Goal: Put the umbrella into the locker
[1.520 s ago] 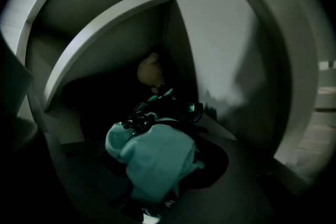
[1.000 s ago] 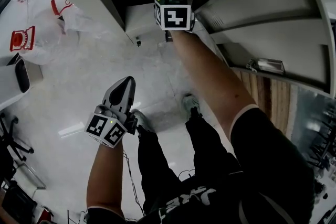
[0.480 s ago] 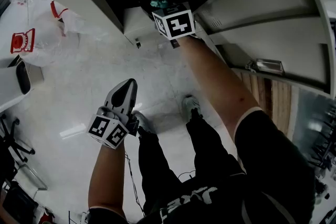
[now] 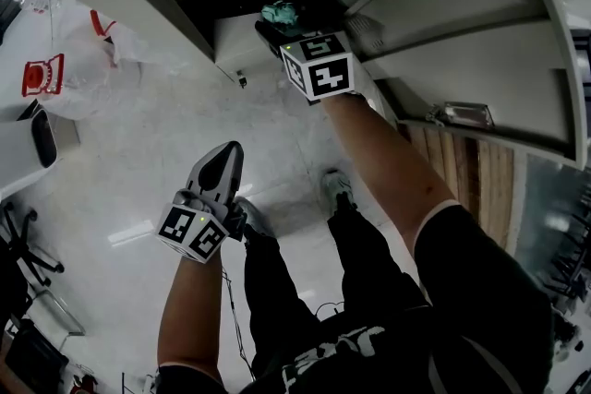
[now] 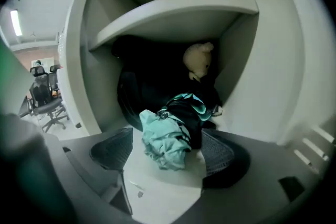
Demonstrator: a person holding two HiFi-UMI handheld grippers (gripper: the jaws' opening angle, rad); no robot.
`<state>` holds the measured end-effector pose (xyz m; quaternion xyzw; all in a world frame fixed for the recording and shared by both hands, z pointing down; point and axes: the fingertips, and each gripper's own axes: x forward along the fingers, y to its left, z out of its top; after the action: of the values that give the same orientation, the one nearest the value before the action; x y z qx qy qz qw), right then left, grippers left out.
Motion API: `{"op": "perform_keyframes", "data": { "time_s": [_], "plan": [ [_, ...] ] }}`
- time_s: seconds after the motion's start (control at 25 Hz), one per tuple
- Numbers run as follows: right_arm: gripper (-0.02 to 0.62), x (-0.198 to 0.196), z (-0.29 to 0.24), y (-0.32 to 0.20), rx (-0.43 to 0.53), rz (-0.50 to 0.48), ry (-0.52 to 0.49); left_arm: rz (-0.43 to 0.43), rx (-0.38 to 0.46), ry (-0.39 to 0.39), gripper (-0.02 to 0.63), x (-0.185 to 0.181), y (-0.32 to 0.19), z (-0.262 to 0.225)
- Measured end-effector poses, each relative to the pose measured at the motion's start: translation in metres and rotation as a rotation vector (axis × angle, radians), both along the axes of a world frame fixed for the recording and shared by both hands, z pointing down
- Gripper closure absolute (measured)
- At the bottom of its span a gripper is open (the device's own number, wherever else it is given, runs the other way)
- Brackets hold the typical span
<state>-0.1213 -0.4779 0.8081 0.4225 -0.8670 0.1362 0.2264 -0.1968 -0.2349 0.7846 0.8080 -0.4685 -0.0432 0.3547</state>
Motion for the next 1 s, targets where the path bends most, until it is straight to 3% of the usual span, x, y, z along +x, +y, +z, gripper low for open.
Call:
{"op": "perform_keyframes", "data": {
  "time_s": [0.52, 1.0],
  "plan": [
    [0.209, 0.036, -0.037, 0.065, -0.048, -0.030, -0.055, -0.002, 0.065, -0.027, 0.611, 0.020, 0.003, -0.050],
    [0.222, 0.053, -0.137, 0.144, -0.135, -0.169, -0.114, 0.017, 0.161, -0.060, 0.611, 0.045, 0.009, -0.176]
  ]
}}
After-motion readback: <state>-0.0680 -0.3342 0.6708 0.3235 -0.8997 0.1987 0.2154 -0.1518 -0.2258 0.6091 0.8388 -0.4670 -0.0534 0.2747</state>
